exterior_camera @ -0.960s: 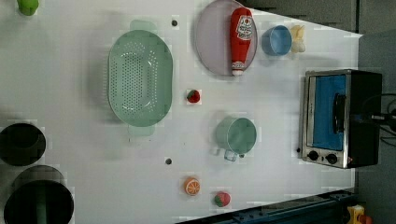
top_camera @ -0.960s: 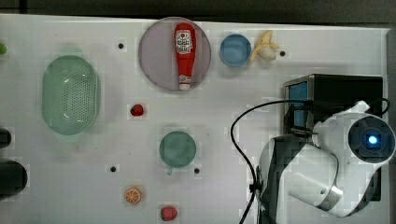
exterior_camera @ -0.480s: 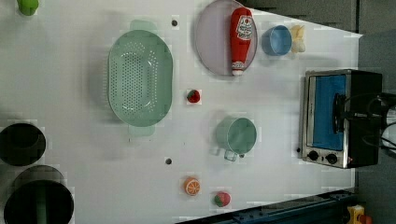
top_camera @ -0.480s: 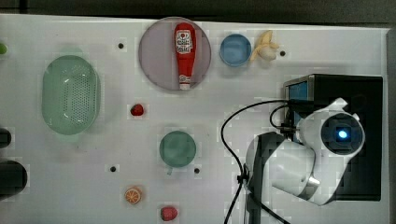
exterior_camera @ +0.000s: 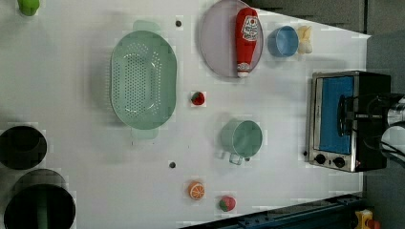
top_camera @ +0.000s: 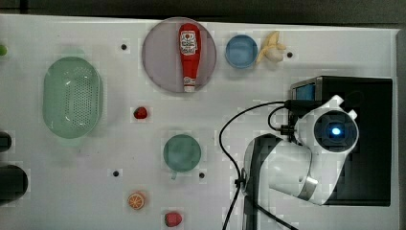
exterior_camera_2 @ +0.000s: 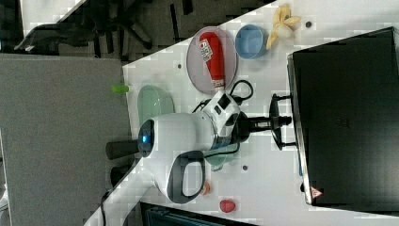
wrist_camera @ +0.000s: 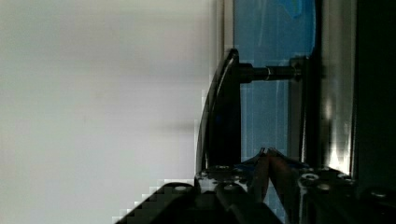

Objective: Flap open oven.

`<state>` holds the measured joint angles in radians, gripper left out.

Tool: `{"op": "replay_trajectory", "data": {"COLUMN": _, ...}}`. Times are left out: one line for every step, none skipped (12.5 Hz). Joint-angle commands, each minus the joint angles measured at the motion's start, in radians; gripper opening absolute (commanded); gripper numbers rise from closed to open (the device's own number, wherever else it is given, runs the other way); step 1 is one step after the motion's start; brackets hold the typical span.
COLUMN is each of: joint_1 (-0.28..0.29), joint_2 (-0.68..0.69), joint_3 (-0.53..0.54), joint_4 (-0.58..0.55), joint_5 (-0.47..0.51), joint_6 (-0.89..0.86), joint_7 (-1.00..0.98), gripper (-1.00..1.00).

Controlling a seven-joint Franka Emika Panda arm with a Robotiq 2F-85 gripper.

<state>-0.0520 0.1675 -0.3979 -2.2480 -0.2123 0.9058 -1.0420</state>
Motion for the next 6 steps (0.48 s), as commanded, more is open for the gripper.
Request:
{"op": "replay_trajectory", "data": {"joint_1": 0.06, "joint_2": 0.001, "joint_3": 0.055, "joint_4": -0.021, "joint_5": -0.116, "joint_6": -0.01, "joint_7": 0.152, "gripper": -0.65}}
{"op": "replay_trajectory", "data": {"joint_1": 0.068, "joint_2": 0.001, "joint_3": 0.068, "joint_4": -0.027, "joint_5": -0.166, "joint_6": -0.016, "joint_7": 0.216, "gripper": -0.65}}
{"op": "replay_trajectory", "data": {"joint_1": 0.076, "joint_2": 0.004, "joint_3": 0.082, "joint_4": -0.031, "joint_5": -0.214, "joint_6": -0.024, "joint_7": 0.289, "gripper": -0.65}}
{"op": "replay_trajectory", "data": {"joint_1": 0.084, "joint_2": 0.007, "joint_3": 0.098, "joint_4": -0.038, "joint_5": -0.263, "joint_6": -0.031, "joint_7": 0.366, "gripper": -0.65}}
{"op": "replay_trajectory", "data": {"joint_1": 0.091, "joint_2": 0.011, "joint_3": 0.116, "joint_4": -0.044, "joint_5": -0.315, "joint_6": -0.045, "joint_7": 0.438, "gripper": -0.65}}
{"op": "replay_trajectory", "data": {"joint_1": 0.098, "joint_2": 0.018, "joint_3": 0.13, "joint_4": -0.047, "joint_5": -0.373, "joint_6": -0.062, "joint_7": 0.502, "gripper": -0.65}}
